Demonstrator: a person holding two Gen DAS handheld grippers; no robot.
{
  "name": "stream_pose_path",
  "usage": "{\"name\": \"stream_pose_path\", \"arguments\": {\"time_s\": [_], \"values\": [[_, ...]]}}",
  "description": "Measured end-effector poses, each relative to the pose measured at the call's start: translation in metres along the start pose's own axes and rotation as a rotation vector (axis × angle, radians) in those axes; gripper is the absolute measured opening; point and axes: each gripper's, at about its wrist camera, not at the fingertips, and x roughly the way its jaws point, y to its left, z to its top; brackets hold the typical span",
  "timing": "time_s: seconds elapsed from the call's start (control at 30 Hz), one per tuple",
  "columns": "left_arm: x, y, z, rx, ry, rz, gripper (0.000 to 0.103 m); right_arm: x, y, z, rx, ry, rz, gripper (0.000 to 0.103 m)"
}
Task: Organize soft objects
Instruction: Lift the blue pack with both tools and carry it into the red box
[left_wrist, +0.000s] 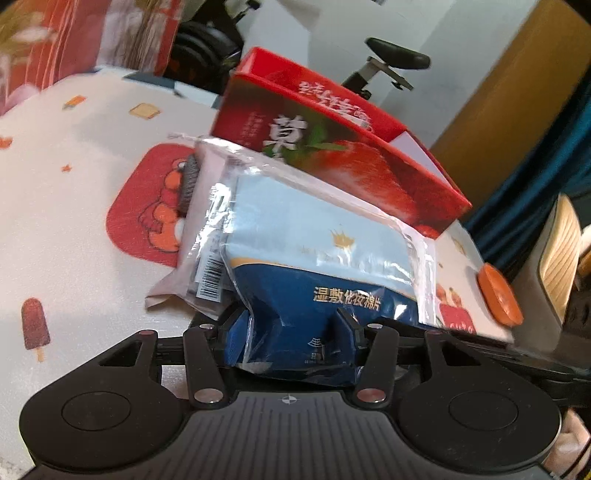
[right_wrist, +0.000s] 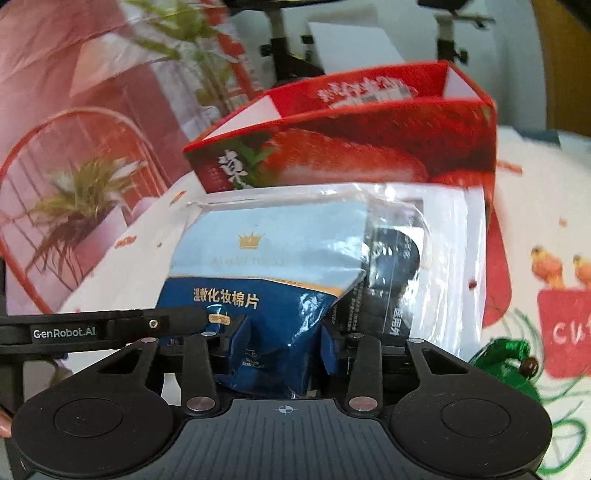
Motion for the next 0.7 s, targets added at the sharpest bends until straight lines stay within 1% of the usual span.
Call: {"name": "stream_pose_path", "arguments": {"time_s": [0.03, 0.1, 0.3, 0.37, 0.47, 0.57, 0.7], "values": [[-0.001, -0.004, -0.001, 0.017, 0.000, -0.008, 0.053, -0.001, 0.001, 0.000, -0.009, -0.005, -0.004, 0.037], [-0.002, -0.012, -0.003, 0.059, -0.009, 0.017, 0.053, -0.004, 0.002, 0.000, -0.015, -0.023, -0.003, 0.036], [-0.010, -0.018, -0.002, 0.085, -0.041, 0.013, 0.052, -0.019, 0.015, 0.003, -0.112, -0.096, -0.025, 0.035], [-0.014, -0.021, -0.001, 0.105, -0.060, 0.016, 0.049, -0.025, 0.015, 0.007, -0.119, -0.120, -0.018, 0.035], [-0.023, -0.021, 0.005, 0.101, -0.083, -0.018, 0.046, -0.035, 0.014, 0.015, -0.117, -0.151, -0.004, 0.034], [-0.030, -0.018, 0.015, 0.078, -0.101, -0.061, 0.045, -0.046, 0.018, 0.030, -0.135, -0.193, 0.003, 0.034], [-0.046, -0.028, 0.035, 0.117, -0.161, -0.083, 0.045, -0.063, 0.023, 0.060, -0.158, -0.261, 0.020, 0.035]]}}
